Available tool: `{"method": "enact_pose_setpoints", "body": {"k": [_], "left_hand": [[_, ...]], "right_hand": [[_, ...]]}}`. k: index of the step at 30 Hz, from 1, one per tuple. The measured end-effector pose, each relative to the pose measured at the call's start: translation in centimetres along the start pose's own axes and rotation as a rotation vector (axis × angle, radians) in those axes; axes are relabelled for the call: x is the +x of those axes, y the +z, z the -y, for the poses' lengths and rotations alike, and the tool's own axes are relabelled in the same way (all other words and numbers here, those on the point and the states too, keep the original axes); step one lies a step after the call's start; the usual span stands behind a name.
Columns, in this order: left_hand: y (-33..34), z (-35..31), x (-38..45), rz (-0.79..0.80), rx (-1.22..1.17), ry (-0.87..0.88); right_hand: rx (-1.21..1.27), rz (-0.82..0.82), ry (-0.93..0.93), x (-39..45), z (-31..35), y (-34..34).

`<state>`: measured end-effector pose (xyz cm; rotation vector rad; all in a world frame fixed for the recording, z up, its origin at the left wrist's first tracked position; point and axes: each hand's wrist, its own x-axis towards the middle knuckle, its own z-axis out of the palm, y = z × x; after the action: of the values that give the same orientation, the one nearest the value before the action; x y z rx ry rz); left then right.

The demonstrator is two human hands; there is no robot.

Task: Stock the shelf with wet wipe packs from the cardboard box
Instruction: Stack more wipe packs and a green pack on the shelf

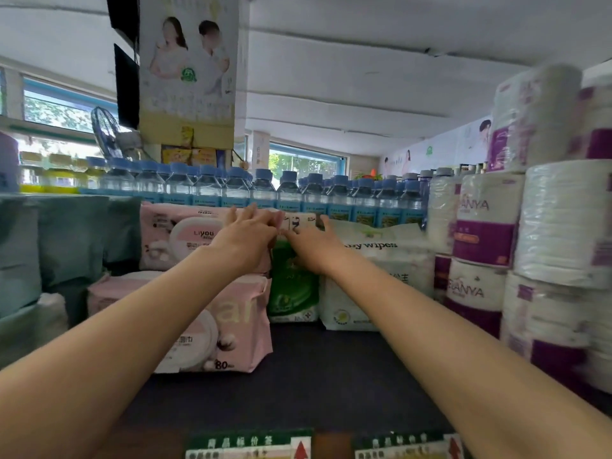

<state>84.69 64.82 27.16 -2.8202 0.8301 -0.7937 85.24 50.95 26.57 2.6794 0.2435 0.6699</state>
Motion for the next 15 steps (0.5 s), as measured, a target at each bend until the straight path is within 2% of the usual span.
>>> {"method": "enact_pose_setpoints", "body": {"k": [3,5,10,12,15], "left_hand": [[-0.6,-1.9,-1.3,-0.127,-0.078,0.033],[-1.2,-3.8,-2.4,-0.156,-0.113,0.099],[-2.7,-11.5,-7.3,-0.163,-0.362,0.391],[-2.9,-16.1,-10.6,-0.169,-0.465,0.565],[-3.0,-23.9,-17.9,-0.101,-0.55,0.852]], "right_hand": [[0.078,-0.006,0.11,-3.5,-1.2,-2.2],[0.084,0.042,0.223,-6.8,-2.2,-4.1],[0.04,0.136,0.426,-20.4,-2.1,-8.3],[0.101,0.267,0.501,-27.7,-0.5,-9.3],[0.102,0.588,0.677,-38.9,3.2,-10.9]]}}
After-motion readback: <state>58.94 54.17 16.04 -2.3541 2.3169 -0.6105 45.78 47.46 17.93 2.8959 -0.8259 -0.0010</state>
